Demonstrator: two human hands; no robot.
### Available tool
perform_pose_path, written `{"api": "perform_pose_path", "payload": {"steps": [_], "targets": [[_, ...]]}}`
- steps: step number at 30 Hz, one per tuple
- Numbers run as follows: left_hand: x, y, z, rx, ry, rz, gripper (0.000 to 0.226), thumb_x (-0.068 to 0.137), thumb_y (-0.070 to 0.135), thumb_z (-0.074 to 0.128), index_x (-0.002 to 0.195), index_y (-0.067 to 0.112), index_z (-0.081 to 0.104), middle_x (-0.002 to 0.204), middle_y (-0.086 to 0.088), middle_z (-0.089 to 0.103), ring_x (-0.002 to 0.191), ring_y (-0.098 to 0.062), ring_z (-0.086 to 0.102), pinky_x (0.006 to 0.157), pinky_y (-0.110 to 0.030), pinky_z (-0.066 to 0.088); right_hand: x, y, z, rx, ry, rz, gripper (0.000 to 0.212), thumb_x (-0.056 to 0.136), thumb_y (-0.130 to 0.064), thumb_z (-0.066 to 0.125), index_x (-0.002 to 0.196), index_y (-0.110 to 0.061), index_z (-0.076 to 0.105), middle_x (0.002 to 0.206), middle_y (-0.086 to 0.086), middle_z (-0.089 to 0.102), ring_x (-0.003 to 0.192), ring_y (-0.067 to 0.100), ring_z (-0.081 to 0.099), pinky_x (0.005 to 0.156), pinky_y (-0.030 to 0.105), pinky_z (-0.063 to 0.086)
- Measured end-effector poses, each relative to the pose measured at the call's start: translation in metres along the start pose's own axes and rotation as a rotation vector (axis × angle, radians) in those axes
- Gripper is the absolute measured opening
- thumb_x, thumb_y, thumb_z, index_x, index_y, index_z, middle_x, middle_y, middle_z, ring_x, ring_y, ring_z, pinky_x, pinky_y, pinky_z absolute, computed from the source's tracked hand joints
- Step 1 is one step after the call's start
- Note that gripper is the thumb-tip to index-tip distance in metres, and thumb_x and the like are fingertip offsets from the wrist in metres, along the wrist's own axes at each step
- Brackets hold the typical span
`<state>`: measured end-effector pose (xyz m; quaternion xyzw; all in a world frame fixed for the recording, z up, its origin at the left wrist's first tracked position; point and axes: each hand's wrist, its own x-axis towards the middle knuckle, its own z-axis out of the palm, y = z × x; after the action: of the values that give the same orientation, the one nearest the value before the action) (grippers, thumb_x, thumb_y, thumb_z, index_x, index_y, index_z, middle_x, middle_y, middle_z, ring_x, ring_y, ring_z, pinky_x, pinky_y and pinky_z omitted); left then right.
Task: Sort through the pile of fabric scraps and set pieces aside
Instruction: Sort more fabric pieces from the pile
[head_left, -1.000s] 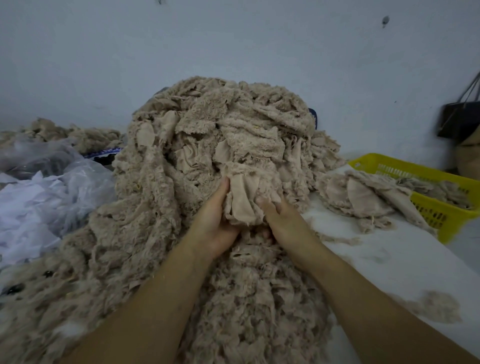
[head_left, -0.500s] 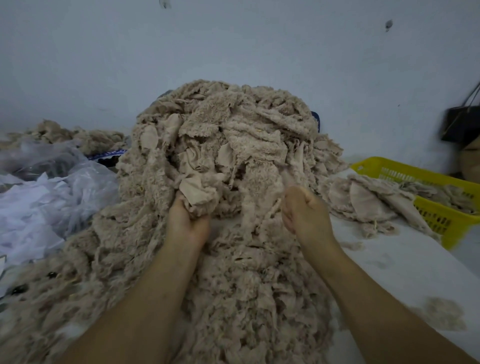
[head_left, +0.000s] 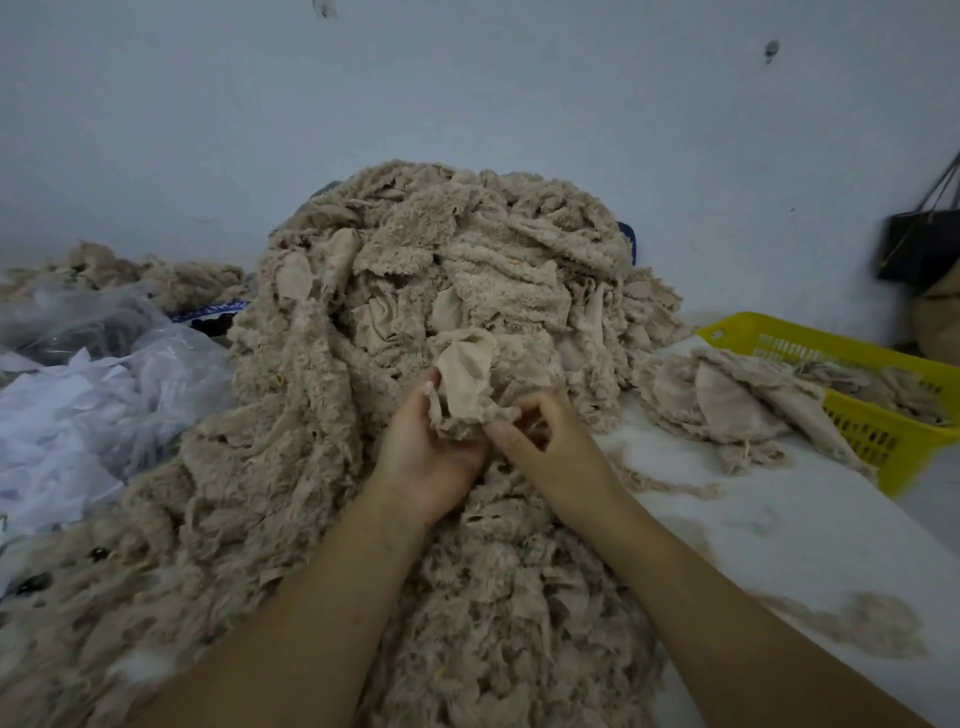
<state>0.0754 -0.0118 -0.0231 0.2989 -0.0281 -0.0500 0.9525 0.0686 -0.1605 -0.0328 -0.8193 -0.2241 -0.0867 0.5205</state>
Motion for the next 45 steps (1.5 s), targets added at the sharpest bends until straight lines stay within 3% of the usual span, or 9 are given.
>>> {"api": "perform_pose_path", "payload": {"steps": [3,7,19,23,29,34,38,42,45], "targets": [[-0.003,0.0,0.007,0.041,-0.033,-0.029,0.055,0.108,0.033,0.03,0.103,0.01,0.08,0.116,-0.015,0.072,0.104,-0.026,0.072,0.085,-0.036,0.059,-0.003,-0.003,0.003,-0.053,-0.039,-0.068,0.03,0.102,-0.032,0.049,0.072,-0.031,0.045,0.065,-0.016,0.047,0.057,-0.002,0.043,0.053,0.017,0.031],[0.0,0.007,0.001,-0.041,0.12,0.011,0.053,0.107,0.037,0.035,0.111,-0.003,0.068,0.109,-0.023,0.072,0.091,-0.032,0.074,0.07,-0.039,0.06,-0.004,-0.012,0.002,-0.054,-0.018,-0.156,0.037,0.103,-0.038,0.041,0.067,-0.03,0.036,0.058,-0.024,0.045,0.054,-0.002,0.042,0.053,0.015,0.033],[-0.007,-0.004,0.016,0.389,0.139,0.036,0.047,0.106,0.042,0.035,0.133,0.011,0.059,0.128,-0.012,0.068,0.118,-0.024,0.065,0.101,-0.037,0.049,-0.003,-0.006,-0.014,0.082,0.367,0.019,0.041,0.099,-0.053,0.045,0.069,-0.026,0.038,0.057,-0.019,0.044,0.051,0.0,0.038,0.049,0.015,0.033],[-0.013,-0.011,0.021,0.496,0.095,-0.015,0.052,0.106,0.047,0.035,0.13,0.01,0.062,0.12,-0.012,0.072,0.112,-0.022,0.069,0.091,-0.033,0.055,-0.002,-0.008,0.0,-0.013,0.189,-0.066,0.034,0.086,-0.066,0.05,0.085,-0.033,0.054,0.076,-0.014,0.055,0.065,0.0,0.051,0.057,0.016,0.043],[-0.009,-0.01,0.017,0.411,0.127,-0.043,0.058,0.106,0.045,0.034,0.136,0.0,0.055,0.131,-0.015,0.064,0.125,-0.031,0.06,0.104,-0.04,0.048,-0.002,-0.006,0.009,-0.138,0.028,-0.174,0.019,0.101,-0.032,0.052,0.082,-0.031,0.054,0.084,-0.011,0.054,0.076,0.003,0.052,0.067,0.023,0.043],[0.001,0.003,0.007,0.105,0.183,0.026,0.058,0.106,0.048,0.031,0.134,0.004,0.057,0.128,-0.019,0.066,0.122,-0.032,0.061,0.105,-0.042,0.045,-0.004,-0.015,0.009,-0.108,0.014,-0.229,0.032,0.104,-0.028,0.046,0.073,-0.032,0.04,0.068,-0.014,0.043,0.06,0.001,0.043,0.056,0.017,0.035],[0.001,0.018,0.001,-0.045,0.185,0.073,0.049,0.107,0.038,0.036,0.138,0.006,0.056,0.126,-0.015,0.067,0.111,-0.025,0.066,0.087,-0.036,0.053,-0.004,-0.009,-0.002,0.079,0.111,-0.09,0.04,0.102,-0.044,0.043,0.07,-0.02,0.039,0.058,-0.017,0.04,0.052,0.002,0.035,0.049,0.017,0.031],[-0.006,0.002,0.014,0.321,0.04,-0.003,0.05,0.1,0.045,0.045,0.128,0.008,0.064,0.121,-0.016,0.07,0.108,-0.024,0.07,0.085,-0.034,0.059,-0.004,-0.005,-0.006,0.171,0.085,0.013,0.045,0.083,-0.074,0.047,0.085,-0.029,0.052,0.071,-0.019,0.059,0.06,-0.001,0.054,0.054,0.01,0.041],[-0.007,-0.01,0.014,0.698,0.042,0.1,0.045,0.09,0.052,0.06,0.109,0.014,0.075,0.095,0.0,0.078,0.089,-0.012,0.073,0.074,-0.022,0.058,0.0,0.0,-0.001,0.234,0.025,0.05,0.025,0.091,-0.055,0.06,0.079,-0.032,0.056,0.071,-0.027,0.063,0.067,-0.01,0.06,0.06,0.007,0.043]]}}
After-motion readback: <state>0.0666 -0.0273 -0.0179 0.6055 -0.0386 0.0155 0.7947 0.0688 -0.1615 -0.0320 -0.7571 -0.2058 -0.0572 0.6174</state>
